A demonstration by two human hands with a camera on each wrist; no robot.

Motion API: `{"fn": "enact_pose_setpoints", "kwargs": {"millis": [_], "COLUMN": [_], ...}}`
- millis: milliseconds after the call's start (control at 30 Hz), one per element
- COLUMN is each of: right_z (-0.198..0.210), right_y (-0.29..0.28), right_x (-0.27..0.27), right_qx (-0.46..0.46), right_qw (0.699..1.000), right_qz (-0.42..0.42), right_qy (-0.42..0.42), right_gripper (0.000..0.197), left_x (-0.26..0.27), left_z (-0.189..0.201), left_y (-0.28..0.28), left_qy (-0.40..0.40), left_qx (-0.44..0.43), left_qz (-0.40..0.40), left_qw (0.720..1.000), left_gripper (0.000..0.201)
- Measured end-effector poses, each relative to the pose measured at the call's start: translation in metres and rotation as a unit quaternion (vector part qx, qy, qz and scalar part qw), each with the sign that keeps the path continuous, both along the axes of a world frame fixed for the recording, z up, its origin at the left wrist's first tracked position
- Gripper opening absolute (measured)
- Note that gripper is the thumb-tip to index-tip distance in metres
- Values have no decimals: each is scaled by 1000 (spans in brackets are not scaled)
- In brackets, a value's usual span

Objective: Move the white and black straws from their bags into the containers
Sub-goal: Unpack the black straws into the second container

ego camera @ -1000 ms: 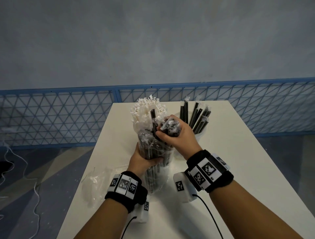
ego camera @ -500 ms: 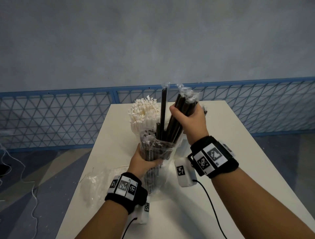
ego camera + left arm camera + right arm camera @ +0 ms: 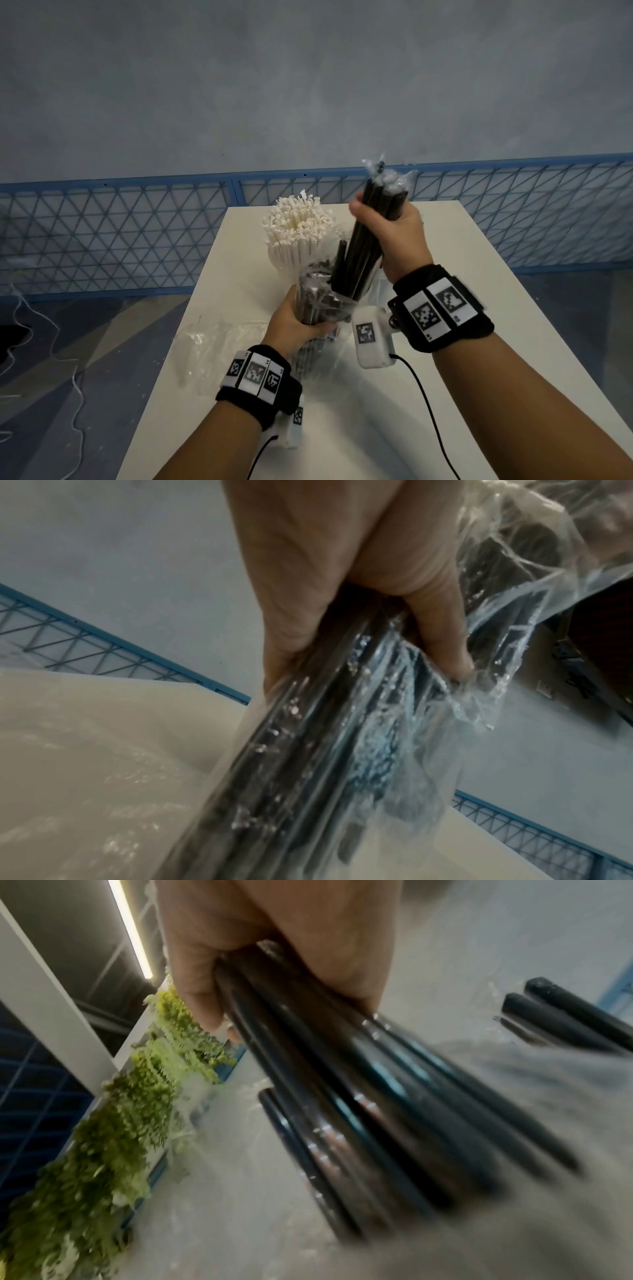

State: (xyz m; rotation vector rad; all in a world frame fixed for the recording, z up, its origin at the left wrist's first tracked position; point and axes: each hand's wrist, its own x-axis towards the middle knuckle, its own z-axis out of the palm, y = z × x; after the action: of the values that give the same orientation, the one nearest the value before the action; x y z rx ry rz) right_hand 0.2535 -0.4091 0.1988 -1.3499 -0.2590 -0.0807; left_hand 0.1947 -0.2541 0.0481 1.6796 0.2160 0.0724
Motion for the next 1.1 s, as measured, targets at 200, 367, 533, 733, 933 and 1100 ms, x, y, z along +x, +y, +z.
{"fn": "enact_pose_setpoints", "kwargs": {"millis": [200, 367, 533, 733, 933, 1100], "right_z": [12, 23, 51, 11, 6, 43], "right_y": [-9, -25, -59, -55, -70, -77], "right_x": [5, 18, 41, 44, 48, 51], "right_qx": [14, 164, 343, 346, 341, 320], "right_qw": [999, 985, 935, 922, 917, 900], "right_qz": [12, -8, 19, -22, -131, -296], "right_qy": [-27, 57, 86, 172, 158, 15], "right_gripper": [15, 7, 27, 18, 15, 25], "left_x": [3, 4, 6, 9, 7, 7], "left_z": [3, -1, -7, -9, -9, -8], "left_y": [2, 7, 21, 15, 13, 13], "left_qy": [7, 28, 38, 33, 32, 29], "left_qx": [-9, -31, -59, -62, -67, -72], "left_qz": [-17, -3, 42, 89, 118, 116], "left_qw": [1000, 999, 997, 994, 990, 990], "left_gripper": [69, 66, 72, 64, 67, 71]}}
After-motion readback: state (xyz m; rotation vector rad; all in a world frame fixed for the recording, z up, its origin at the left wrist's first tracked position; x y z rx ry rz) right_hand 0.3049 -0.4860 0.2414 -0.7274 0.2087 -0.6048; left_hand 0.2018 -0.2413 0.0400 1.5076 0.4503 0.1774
